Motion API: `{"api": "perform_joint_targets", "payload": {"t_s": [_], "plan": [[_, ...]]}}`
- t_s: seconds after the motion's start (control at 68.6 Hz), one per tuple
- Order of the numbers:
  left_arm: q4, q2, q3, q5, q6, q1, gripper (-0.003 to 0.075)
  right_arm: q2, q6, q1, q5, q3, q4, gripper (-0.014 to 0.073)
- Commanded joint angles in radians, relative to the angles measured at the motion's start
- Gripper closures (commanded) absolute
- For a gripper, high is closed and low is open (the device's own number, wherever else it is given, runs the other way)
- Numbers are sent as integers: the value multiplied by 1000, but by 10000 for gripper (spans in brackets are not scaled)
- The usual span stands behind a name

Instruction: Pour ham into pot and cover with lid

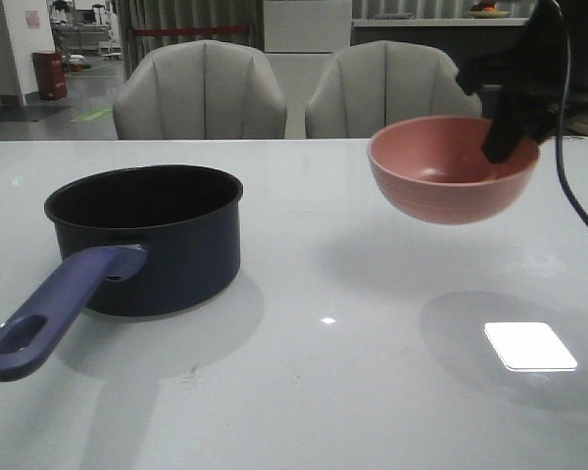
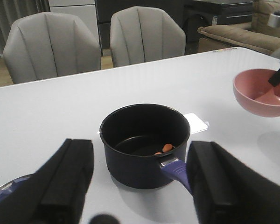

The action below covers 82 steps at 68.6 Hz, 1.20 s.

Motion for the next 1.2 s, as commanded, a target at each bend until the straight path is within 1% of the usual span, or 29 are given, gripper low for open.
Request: {"api": "perform_joint_targets", "payload": {"t_s": [0.0, 0.16, 0.321, 0.408, 0.583, 0.686, 0.861, 1.021, 1.181], "plan": [[-12, 11, -28, -83, -3, -9, 264, -6, 18, -34, 1, -27, 7, 459], [-12, 11, -28, -83, -3, -9, 264, 35, 19, -40, -23, -27, 10, 459], [-12, 11, -28, -83, -3, -9, 264, 64, 19, -40, -51, -29, 36, 417], [-12, 11, -28, -83, -3, -9, 264, 74, 19, -40, -55, -29, 38, 369], [-12, 11, -28, -83, -3, -9, 264, 73, 19, -40, -59, -31, 38, 232], [-12, 11, -28, -83, -3, -9, 264, 46, 19, -40, -59, -31, 38, 203], [-12, 11, -28, -83, -3, -9, 264, -83, 15, -40, -40, -31, 38, 203], [-12, 11, -28, -83, -3, -9, 264, -282, -17, -38, -47, -20, 38, 203], [-12, 11, -28, -83, -3, -9, 264, -491, -19, -25, -137, 70, 41, 203]]}}
